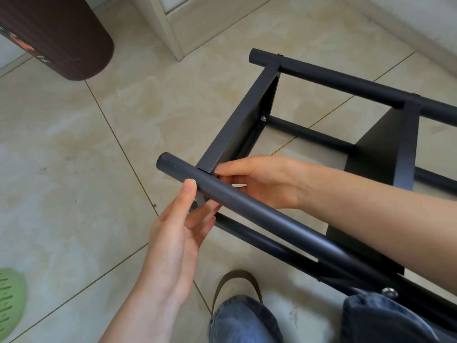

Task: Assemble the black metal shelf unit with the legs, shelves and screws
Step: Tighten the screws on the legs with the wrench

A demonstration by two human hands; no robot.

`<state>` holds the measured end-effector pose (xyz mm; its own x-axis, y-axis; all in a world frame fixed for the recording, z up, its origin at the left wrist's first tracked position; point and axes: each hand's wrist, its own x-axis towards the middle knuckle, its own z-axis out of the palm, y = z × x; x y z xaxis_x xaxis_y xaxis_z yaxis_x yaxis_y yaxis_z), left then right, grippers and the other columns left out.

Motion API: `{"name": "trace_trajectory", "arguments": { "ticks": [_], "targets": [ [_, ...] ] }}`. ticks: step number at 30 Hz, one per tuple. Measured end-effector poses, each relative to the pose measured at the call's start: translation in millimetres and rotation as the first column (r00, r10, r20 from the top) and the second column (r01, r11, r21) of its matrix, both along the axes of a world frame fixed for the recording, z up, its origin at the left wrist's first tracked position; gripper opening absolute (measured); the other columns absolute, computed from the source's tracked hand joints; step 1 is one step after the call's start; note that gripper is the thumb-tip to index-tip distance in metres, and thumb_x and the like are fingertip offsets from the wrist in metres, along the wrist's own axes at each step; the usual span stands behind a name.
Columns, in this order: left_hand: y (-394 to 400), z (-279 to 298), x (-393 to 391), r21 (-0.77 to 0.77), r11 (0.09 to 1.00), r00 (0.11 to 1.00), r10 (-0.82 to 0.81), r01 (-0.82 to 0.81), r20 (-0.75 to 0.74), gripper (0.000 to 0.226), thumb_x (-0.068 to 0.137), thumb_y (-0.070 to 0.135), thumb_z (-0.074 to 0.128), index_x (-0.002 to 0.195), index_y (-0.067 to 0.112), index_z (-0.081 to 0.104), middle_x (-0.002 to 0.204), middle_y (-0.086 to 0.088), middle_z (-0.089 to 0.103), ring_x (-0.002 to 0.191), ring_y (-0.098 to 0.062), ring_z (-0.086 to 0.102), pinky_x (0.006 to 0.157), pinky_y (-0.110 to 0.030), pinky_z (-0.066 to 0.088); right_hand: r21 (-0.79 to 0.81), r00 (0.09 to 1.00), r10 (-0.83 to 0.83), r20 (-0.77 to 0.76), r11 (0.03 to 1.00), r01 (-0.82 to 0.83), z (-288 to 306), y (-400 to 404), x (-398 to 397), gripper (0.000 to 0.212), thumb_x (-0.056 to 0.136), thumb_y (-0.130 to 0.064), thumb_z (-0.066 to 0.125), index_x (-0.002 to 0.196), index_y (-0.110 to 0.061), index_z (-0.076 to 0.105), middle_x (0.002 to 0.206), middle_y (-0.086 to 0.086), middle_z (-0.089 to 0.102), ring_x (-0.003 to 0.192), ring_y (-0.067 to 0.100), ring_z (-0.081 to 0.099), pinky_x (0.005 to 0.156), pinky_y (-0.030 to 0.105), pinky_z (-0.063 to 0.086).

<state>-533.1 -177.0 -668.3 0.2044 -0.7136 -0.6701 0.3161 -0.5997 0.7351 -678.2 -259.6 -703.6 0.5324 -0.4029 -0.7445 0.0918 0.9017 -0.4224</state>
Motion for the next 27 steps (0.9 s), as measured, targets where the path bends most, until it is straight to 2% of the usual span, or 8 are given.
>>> {"name": "trace_trajectory", "arguments": {
  "ticks": [5, 9, 11, 13, 17, 21, 24, 27],
  "targets": [
    [0.0, 0.3, 0.6, 0.006, 1.0, 1.0, 0.001, -0.001, 0.001, 0.05, 0.066, 0.052, 0.066, 0.108, 0.025, 0.073, 0.11, -0.008, 0.077, 0.106, -0.019, 0.073, 0.106, -0.039, 0.046, -0.01, 1.0, 0.007, 0.026, 1.0, -0.007, -0.1, -2.0, -0.1, 0.028, 0.065, -0.023, 0.076, 0.091, -0.014, 0.069, 0.103, 0.006, 0.058, 0.101, 0.021, 0.052, 0.097, 0.037, 0.048],
    [-0.2, -0.3, 0.7, 0.005, 1.0, 1.0, -0.002, 0.002, 0.002, 0.053, 0.066, 0.053, 0.067, 0.111, 0.025, 0.072, 0.111, -0.008, 0.076, 0.106, -0.019, 0.073, 0.106, -0.039, 0.046, -0.012, 1.0, 0.009, -0.008, 1.0, -0.009, -1.5, -2.5, 2.0, 0.016, 0.085, -0.021, 0.071, 0.098, -0.013, 0.067, 0.094, 0.004, 0.059, 0.097, 0.021, 0.052, 0.087, 0.033, 0.05],
    [-0.1, -0.5, 1.1, 0.003, 1.0, 1.0, -0.005, 0.005, 0.0, 0.053, 0.066, 0.053, 0.066, 0.111, 0.025, 0.072, 0.112, -0.007, 0.076, 0.105, -0.018, 0.073, 0.105, -0.038, 0.047, -0.012, 0.999, 0.032, -0.019, 0.999, -0.032, 0.1, -2.1, 3.2, 0.012, 0.088, -0.023, 0.068, 0.09, -0.012, 0.066, 0.091, 0.004, 0.058, 0.092, 0.019, 0.054, 0.076, 0.028, 0.052],
    [0.0, -0.8, 1.3, 0.001, 1.0, 1.0, -0.006, 0.006, 0.0, 0.053, 0.066, 0.053, 0.067, 0.11, 0.025, 0.073, 0.112, -0.008, 0.076, 0.106, -0.019, 0.073, 0.105, -0.038, 0.047, -0.011, 0.999, 0.048, -0.025, 0.999, -0.048, 0.4, -1.9, 3.9, 0.021, 0.089, -0.025, 0.068, 0.072, -0.013, 0.064, 0.089, 0.004, 0.058, 0.085, 0.017, 0.054, 0.069, 0.026, 0.052],
    [0.0, -1.1, 1.6, -0.001, 1.0, 1.0, -0.009, 0.009, -0.003, 0.053, 0.067, 0.052, 0.066, 0.112, 0.025, 0.072, 0.113, -0.008, 0.076, 0.107, -0.02, 0.072, 0.103, -0.038, 0.047, 0.006, 0.998, 0.059, 0.0, 0.998, -0.059, -0.7, -2.1, 1.6, 0.031, 0.089, -0.026, 0.067, 0.06, -0.014, 0.064, 0.092, 0.004, 0.058, 0.088, 0.018, 0.054, 0.074, 0.027, 0.051],
    [0.4, -1.4, 2.1, -0.001, 1.0, 1.0, 0.005, -0.005, -0.018, 0.053, 0.067, 0.051, 0.067, 0.112, 0.025, 0.072, 0.112, -0.008, 0.076, 0.107, -0.02, 0.072, 0.102, -0.037, 0.048, 0.018, 0.997, 0.072, 0.032, 0.997, -0.073, 0.9, -3.1, 0.5, 0.014, 0.078, -0.026, 0.072, 0.083, -0.014, 0.067, 0.106, 0.004, 0.057, 0.1, 0.02, 0.052, 0.085, 0.031, 0.05],
    [0.4, -1.8, 1.5, 0.0, 1.0, 0.999, 0.017, -0.017, -0.035, 0.05, 0.067, 0.05, 0.068, 0.109, 0.025, 0.074, 0.112, -0.007, 0.076, 0.108, -0.02, 0.072, 0.099, -0.037, 0.048, 0.01, 0.994, 0.102, 0.045, 0.995, -0.103, 0.8, -2.6, 0.4, 0.03, 0.063, -0.029, 0.073, 0.089, -0.014, 0.067, 0.098, 0.002, 0.062, 0.091, 0.018, 0.059, 0.072, 0.028, 0.055],
    [0.2, -2.9, 2.6, -0.002, 1.0, 0.998, 0.016, -0.016, -0.055, 0.048, 0.064, 0.051, 0.07, 0.103, 0.024, 0.077, 0.115, -0.008, 0.075, 0.111, -0.021, 0.071, 0.101, -0.037, 0.047, 0.016, 0.994, 0.102, 0.041, 0.995, -0.103, 0.6, -1.8, 0.8, 0.019, 0.073, -0.03, 0.072, 0.084, -0.015, 0.064, 0.089, 0.001, 0.06, 0.077, 0.015, 0.059, 0.062, 0.022, 0.055]
  ]
}}
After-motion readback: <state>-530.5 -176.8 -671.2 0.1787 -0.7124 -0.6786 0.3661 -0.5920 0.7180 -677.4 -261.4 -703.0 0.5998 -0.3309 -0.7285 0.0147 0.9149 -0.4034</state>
